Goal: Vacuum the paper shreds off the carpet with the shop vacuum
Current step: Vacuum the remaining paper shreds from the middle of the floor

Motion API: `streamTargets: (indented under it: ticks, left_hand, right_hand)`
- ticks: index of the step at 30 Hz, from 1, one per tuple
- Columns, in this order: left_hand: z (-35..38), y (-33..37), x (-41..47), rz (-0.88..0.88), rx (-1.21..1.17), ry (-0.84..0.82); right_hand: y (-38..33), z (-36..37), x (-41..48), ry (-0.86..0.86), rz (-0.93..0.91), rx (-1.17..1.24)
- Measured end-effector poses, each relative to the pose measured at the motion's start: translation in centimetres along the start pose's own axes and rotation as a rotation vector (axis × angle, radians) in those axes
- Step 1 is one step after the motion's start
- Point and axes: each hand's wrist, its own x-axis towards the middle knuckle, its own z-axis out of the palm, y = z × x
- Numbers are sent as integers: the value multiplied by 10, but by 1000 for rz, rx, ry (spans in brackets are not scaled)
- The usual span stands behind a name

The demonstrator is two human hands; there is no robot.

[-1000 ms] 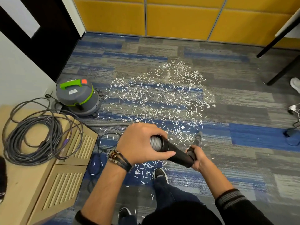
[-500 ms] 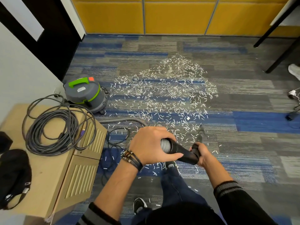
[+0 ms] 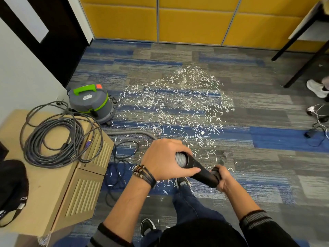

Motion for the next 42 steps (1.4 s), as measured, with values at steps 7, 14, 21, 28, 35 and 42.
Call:
streamTargets:
  ticks: [7,14,21,28,35,42]
  left_hand:
    - [-10,-7,-4,20,-41,-22]
    - [13,-9,-15,-80,-127,-20]
    - [42,19,-11,21,-69,-168]
    - [22,20,-7,55,-70,-109]
    - [-16,7,-14,52,-59,13]
    - [-29,4,-24,47,-91,-1]
  right_hand:
    - [17,7,-9,-58,15,80]
    - [24,-31,-11,47,-28,73]
    - [27,-63,-11,91,-10,28]
    - [36,-60,-19,96,32,74]
    - [29,-6,-33,-44,4,105]
    - [50,-5,-36,-18,-8,65]
